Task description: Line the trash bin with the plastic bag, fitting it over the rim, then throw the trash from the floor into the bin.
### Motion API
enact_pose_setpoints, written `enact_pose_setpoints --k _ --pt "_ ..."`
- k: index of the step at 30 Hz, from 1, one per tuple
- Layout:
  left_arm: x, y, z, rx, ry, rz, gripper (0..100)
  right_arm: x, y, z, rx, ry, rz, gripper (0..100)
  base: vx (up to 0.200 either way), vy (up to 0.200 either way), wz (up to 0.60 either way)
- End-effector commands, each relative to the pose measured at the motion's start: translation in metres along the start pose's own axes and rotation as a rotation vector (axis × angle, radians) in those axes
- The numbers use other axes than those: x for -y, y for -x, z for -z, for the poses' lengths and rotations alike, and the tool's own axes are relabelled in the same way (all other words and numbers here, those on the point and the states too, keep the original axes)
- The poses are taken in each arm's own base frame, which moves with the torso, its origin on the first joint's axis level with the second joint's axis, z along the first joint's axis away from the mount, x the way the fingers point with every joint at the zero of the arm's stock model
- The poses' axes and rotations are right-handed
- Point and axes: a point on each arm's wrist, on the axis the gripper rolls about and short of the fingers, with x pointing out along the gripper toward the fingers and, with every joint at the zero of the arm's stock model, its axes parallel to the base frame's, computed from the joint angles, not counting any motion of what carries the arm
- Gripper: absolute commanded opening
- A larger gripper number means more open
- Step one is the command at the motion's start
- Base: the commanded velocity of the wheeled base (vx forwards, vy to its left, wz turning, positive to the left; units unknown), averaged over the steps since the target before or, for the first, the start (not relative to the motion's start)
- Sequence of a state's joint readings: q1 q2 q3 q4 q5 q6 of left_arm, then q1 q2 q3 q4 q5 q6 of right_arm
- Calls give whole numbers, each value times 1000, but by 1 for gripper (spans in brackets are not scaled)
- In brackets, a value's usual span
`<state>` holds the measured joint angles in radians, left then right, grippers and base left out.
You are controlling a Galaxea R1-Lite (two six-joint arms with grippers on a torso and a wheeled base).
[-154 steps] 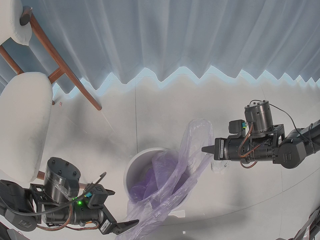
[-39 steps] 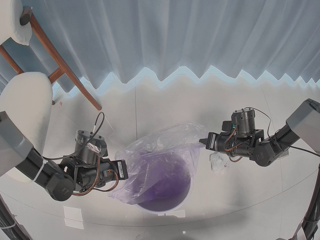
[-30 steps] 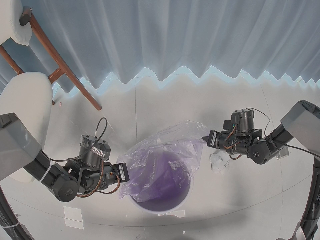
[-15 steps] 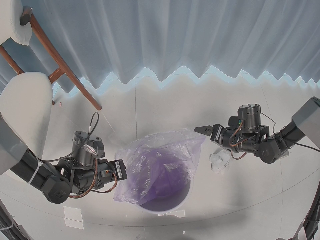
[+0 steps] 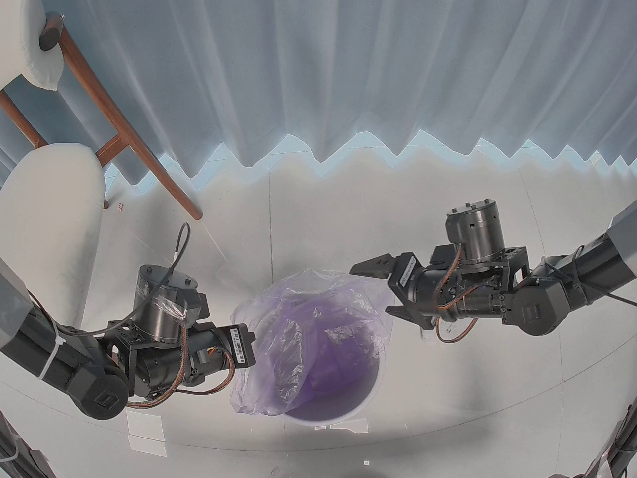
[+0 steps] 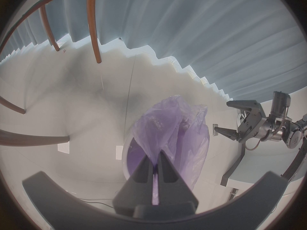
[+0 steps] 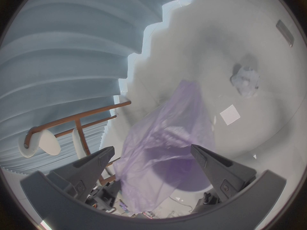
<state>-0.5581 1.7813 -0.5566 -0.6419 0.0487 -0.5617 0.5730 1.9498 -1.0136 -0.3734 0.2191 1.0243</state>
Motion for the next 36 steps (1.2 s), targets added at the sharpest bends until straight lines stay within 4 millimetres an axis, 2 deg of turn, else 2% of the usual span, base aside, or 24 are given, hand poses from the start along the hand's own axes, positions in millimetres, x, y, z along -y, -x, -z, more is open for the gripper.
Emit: enact_pose_setpoints --k 1,8,13,17,23,24,33,34,36 --pt "1 3 1 0 -5 6 0 -10 -24 12 -37 -7 -4 100 0 0 0" --pt "2 3 1 3 -5 8 0 -15 -54 2 -46 -46 35 100 0 0 0" --pt "1 3 0 3 -4 6 0 -24 -65 -5 -42 -91 29 100 0 0 0" --pt "2 3 1 3 -5 8 0 -28 -76 2 -71 -86 48 100 0 0 0" --pt "2 2 -1 20 -2 15 0 -21 -92 14 -104 -80 70 100 0 0 0" --pt "2 2 -1 22 -2 17 0 -20 -93 14 -105 -80 73 0 0 0 0" --pt "2 2 -1 22 -2 17 0 -29 -83 11 -98 -75 51 0 0 0 0" --pt "2 2 -1 21 0 16 0 -37 -72 9 -87 -70 30 0 0 0 0" --pt "2 2 -1 22 0 14 0 -42 -63 7 -78 -65 15 0 0 0 0"
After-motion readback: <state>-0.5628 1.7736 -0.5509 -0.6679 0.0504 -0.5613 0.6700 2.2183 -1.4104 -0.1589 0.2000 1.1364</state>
